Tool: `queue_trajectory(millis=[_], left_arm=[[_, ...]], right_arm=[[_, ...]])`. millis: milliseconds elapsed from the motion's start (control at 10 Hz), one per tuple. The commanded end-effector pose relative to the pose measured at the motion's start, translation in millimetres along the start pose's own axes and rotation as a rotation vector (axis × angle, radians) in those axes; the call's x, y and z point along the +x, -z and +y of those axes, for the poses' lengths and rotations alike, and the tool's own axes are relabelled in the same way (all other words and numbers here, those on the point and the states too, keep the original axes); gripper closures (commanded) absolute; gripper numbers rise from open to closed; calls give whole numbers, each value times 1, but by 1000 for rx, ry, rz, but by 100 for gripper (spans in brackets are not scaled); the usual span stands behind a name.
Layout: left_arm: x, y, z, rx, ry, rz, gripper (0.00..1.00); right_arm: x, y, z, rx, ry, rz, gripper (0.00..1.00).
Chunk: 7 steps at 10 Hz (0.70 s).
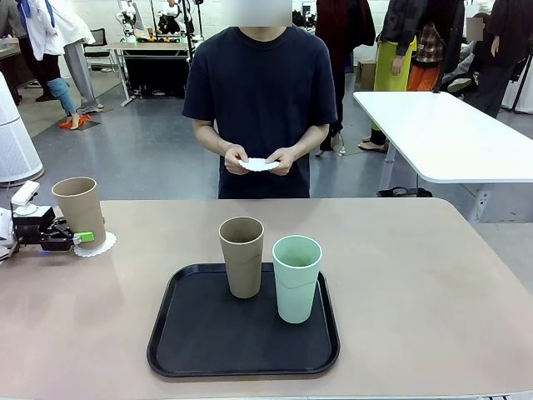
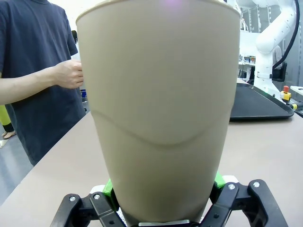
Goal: Place coasters on the table and set cups on them.
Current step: Pick up one Reusable plastic cup and place it on a coaster set by the human.
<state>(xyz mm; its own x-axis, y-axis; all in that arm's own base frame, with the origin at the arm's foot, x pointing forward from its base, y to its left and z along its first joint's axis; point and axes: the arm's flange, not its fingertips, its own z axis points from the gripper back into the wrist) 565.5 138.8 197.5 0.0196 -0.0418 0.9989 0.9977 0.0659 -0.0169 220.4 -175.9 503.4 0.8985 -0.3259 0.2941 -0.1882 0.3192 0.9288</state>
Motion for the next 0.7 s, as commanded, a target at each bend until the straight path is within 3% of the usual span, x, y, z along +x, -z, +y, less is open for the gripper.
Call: queue_trajectory(millis=[0, 600], left_arm=[[-3, -4, 9, -2, 17, -30, 22], [-16, -9, 9, -8, -20, -29, 22]], right_arm=[[1, 2, 0, 6, 4, -13, 0], [1, 2, 0, 6, 4, -13, 0]])
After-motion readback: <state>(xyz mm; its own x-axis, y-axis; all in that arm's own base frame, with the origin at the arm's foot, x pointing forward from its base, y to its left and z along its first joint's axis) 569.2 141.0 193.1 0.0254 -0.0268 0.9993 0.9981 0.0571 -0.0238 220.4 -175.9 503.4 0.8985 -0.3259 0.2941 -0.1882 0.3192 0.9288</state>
